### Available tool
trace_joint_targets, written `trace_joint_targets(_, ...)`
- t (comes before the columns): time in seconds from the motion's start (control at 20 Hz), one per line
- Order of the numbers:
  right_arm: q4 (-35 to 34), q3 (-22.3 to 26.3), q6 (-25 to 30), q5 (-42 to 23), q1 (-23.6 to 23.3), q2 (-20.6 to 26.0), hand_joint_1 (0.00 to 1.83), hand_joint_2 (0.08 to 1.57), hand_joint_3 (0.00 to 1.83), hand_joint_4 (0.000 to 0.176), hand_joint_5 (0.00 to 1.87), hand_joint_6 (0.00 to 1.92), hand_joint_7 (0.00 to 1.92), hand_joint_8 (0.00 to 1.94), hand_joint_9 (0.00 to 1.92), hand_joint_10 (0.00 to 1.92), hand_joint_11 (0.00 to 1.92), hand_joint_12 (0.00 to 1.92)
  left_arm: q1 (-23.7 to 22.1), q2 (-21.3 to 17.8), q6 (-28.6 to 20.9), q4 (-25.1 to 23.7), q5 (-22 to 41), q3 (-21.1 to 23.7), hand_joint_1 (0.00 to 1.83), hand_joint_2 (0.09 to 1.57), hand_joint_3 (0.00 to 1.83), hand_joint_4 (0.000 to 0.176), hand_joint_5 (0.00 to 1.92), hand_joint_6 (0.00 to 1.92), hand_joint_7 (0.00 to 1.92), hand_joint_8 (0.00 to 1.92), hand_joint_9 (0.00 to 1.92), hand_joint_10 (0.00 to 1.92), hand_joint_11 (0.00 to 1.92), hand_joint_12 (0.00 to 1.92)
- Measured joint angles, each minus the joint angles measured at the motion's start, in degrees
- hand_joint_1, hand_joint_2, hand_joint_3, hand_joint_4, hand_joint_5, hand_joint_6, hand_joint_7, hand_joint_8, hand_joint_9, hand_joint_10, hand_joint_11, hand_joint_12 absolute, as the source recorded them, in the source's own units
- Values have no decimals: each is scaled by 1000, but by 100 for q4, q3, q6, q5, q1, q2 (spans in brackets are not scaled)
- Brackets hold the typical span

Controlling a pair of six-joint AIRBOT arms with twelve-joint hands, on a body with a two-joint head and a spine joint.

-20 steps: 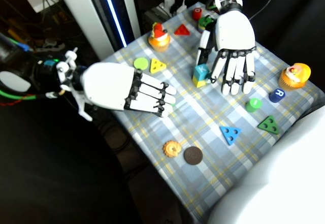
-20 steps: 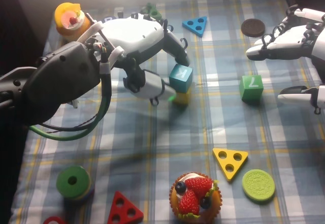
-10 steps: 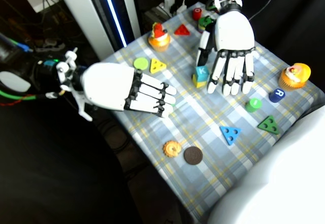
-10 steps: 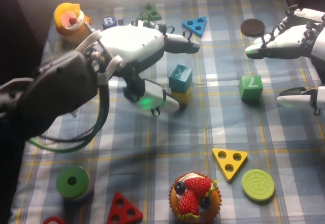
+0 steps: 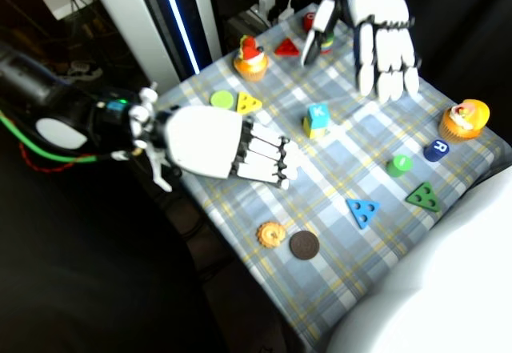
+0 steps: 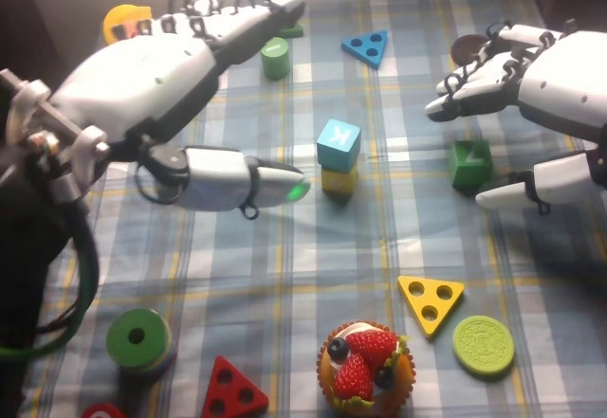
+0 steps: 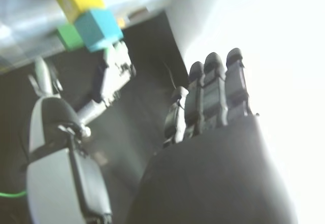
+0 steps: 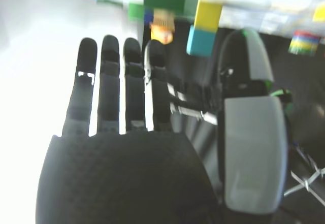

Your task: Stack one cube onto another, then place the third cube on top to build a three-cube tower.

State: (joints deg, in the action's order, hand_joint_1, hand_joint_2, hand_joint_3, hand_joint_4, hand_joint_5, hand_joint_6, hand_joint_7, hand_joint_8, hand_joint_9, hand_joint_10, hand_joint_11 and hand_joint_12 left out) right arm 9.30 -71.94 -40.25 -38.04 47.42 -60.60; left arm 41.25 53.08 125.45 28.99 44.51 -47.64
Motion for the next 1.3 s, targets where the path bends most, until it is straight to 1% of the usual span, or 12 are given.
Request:
trace_joint_targets(0.05,-120,-24,-140,120,-17,-13,801,948,0,0,618,10,420,0,379,0,0,1061,79,-59,-26,-2,160,66,736,868,0,176,78,14,163,8,130,11,32,15)
trace_joint_targets(0.4,-278,-133,-203,350,-22,-151,909,925,0,0,766,19,491,10,404,9,0,1037,190,-98,-109,98,409,129,730,871,0,176,138,6,164,1,171,6,5,8)
trace_joint_targets(0.65,-348,-166,-199,348,-63,-205,933,948,0,0,883,24,557,7,375,0,0,764,203,-98,-127,164,431,129,730,870,0,176,122,0,185,3,171,1,8,12)
trace_joint_targets(0.75,-350,-166,-201,345,-81,-205,967,957,1,0,943,36,659,24,488,23,0,924,208,-98,-131,184,433,129,732,869,0,176,118,2,188,4,173,3,2,9)
trace_joint_targets(0.8,-350,-166,-199,345,-81,-208,967,957,1,0,943,36,659,24,488,23,0,924,208,-98,-131,184,433,129,732,869,0,176,118,2,188,4,173,3,2,9)
trace_joint_targets(0.9,-350,-166,-199,348,-94,-219,989,980,4,0,990,54,709,29,564,34,0,1047,221,-98,-131,186,437,129,723,876,2,176,122,4,194,5,181,5,5,11)
trace_joint_targets(0.95,-348,-166,-201,361,-111,-227,1047,1057,2,69,1030,713,748,24,602,21,0,1107,225,-98,-138,184,439,129,714,878,3,176,115,1,192,4,179,4,11,14)
trace_joint_targets(1.0,-350,-166,-201,356,-120,-229,1076,1087,2,31,1007,903,779,26,636,22,0,1170,229,-98,-142,203,428,129,715,875,1,176,119,2,194,4,181,4,20,18)
trace_joint_targets(1.1,-348,-166,-203,339,-120,-240,1073,1101,1,40,990,972,815,30,658,21,0,1207,262,-98,-146,243,439,129,703,879,3,176,108,0,194,2,188,5,33,26)
trace_joint_targets(1.15,-326,-166,-203,339,-122,-240,1086,1103,0,7,992,974,832,32,675,24,17,1211,262,-98,-146,260,437,129,714,876,1,176,106,0,189,0,182,2,29,24)
trace_joint_targets(1.2,-284,-166,-203,361,-164,-240,1096,1101,0,0,1002,961,844,30,697,26,67,1170,262,-98,-146,271,437,129,708,877,1,176,107,1,183,0,187,3,29,25)
trace_joint_targets(1.3,-160,-164,-205,350,-289,-240,1115,1102,0,0,1004,957,874,25,754,28,181,1098,280,-98,-146,273,442,129,717,872,0,176,109,2,175,0,170,0,31,27)
